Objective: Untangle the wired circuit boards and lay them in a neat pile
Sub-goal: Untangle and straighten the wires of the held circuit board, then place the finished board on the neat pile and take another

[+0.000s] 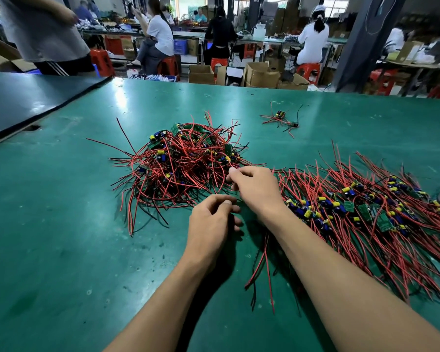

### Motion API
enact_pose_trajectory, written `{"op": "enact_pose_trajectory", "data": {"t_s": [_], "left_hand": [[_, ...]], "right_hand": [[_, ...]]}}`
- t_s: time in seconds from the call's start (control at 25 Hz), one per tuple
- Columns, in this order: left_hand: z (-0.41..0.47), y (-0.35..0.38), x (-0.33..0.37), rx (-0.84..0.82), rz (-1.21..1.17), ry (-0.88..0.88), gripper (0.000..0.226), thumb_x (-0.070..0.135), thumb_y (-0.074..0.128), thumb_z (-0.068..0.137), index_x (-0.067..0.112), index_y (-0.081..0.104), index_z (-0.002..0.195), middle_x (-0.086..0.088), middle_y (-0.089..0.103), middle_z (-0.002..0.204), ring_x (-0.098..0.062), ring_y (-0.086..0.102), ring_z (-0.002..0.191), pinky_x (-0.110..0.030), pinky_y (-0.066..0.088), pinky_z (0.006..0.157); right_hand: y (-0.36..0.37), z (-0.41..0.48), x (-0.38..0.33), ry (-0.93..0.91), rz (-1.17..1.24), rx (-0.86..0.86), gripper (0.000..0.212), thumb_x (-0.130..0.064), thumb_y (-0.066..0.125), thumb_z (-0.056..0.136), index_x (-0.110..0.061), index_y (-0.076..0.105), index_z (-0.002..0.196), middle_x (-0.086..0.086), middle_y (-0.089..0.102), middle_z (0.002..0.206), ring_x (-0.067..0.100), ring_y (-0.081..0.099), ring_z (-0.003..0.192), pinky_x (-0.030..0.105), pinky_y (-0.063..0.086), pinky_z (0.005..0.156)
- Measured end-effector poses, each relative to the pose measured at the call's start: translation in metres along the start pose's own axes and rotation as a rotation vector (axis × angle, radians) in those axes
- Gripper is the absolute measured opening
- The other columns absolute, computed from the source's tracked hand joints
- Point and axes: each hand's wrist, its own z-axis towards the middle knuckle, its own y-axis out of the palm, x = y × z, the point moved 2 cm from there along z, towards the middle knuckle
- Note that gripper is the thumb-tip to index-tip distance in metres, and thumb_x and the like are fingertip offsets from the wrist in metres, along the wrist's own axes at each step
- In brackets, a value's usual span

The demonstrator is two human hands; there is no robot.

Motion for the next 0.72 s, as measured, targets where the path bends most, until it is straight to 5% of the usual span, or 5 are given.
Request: {"op": "enact_pose_trajectory", "data": {"t_s": [0.2,0.48,0.6,0.72], "left_hand": [[-0.001,0.002,0.002,-0.026,-0.092,-0.031,0.022,0.011,0.045,0.102,-0.001,0.063,0.1,-0.015,0.067,0.083,-0.019,0.065,0.06,-0.024,0.053,0.053],[-0.006,0.005,0.004,-0.081,-0.11,-0.071,0.019,0.018,0.055,0.099,0.0,0.06,0.104,-0.015,0.073,0.082,-0.028,0.07,0.072,-0.03,0.057,0.061],[-0.007,0.005,0.003,-0.072,-0.057,-0.052,0.014,0.012,0.059,0.096,0.003,0.06,0.108,-0.015,0.074,0.088,-0.027,0.073,0.079,-0.035,0.059,0.071],[-0.006,0.003,0.002,-0.051,-0.058,-0.024,0.015,0.008,0.056,0.097,0.006,0.06,0.112,-0.009,0.071,0.1,-0.02,0.074,0.088,-0.03,0.06,0.077]], "right_hand": [[-0.041,-0.033,-0.007,0.092,0.503,-0.131,0.028,-0.02,0.063,0.095,-0.011,0.073,0.07,-0.003,0.054,0.056,0.008,0.034,0.037,0.016,0.023,0.038],[-0.065,-0.065,0.008,0.072,0.328,-0.445,0.029,-0.031,0.063,0.098,-0.011,0.076,0.082,0.0,0.059,0.063,0.01,0.039,0.041,0.017,0.026,0.038],[-0.064,-0.055,0.018,0.069,0.048,-0.294,0.042,-0.044,0.054,0.102,-0.014,0.076,0.083,-0.001,0.065,0.064,0.011,0.05,0.043,0.02,0.039,0.042],[-0.063,-0.03,0.024,-0.008,-0.17,-0.031,0.022,-0.019,0.054,0.101,-0.015,0.076,0.099,0.004,0.073,0.082,0.021,0.071,0.065,0.036,0.06,0.069]]}}
